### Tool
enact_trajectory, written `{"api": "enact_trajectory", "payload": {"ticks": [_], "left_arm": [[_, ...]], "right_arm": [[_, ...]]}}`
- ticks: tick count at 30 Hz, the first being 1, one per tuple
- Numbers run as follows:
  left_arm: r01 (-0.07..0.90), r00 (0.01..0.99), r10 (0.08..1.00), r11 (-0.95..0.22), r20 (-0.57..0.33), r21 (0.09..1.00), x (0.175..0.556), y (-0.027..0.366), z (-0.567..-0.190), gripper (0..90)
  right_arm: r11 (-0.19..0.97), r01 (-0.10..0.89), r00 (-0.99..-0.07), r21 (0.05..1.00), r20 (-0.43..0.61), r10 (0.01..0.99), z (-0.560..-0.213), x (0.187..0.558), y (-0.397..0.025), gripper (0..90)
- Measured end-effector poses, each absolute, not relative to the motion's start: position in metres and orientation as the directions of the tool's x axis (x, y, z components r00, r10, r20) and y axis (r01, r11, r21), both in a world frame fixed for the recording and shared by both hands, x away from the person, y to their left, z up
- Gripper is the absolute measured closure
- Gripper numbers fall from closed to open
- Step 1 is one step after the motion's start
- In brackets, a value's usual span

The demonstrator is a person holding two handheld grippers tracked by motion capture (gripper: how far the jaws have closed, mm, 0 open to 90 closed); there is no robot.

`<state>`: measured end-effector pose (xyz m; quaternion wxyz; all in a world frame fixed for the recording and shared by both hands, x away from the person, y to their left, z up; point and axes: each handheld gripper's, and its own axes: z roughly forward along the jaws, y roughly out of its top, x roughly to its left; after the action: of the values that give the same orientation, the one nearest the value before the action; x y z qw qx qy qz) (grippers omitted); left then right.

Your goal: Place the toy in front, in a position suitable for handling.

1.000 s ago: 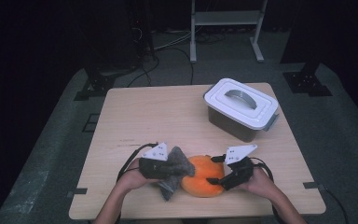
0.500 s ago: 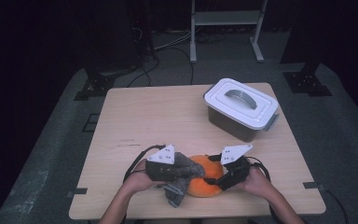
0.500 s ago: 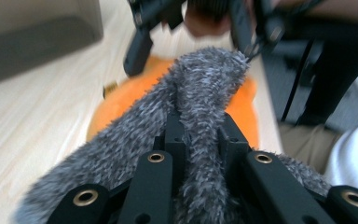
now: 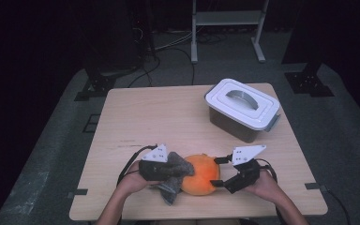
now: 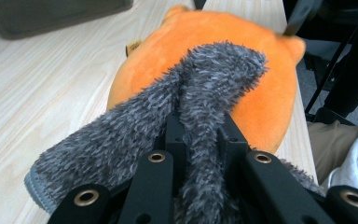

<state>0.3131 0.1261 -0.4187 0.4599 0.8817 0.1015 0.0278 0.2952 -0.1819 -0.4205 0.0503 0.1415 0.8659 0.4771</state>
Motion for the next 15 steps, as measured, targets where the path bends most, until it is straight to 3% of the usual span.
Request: {"api": "enact_trajectory", "payload": {"ticks": [8, 15], "left_arm": [[0.096, 0.985, 0.175, -0.547, 0.002, 0.832, 0.305, 0.113, -0.404, 78.6], [0.125, 0.977, 0.212, -0.577, 0.000, 0.807, 0.308, 0.116, -0.411, 78.8]], "right_arm": [[0.486, 0.217, -0.941, 0.847, 0.049, 0.336, -0.424, 0.311, -0.170, 25.2], [0.474, 0.223, -0.944, 0.852, 0.067, 0.323, -0.424, 0.312, -0.176, 25.2]]}}
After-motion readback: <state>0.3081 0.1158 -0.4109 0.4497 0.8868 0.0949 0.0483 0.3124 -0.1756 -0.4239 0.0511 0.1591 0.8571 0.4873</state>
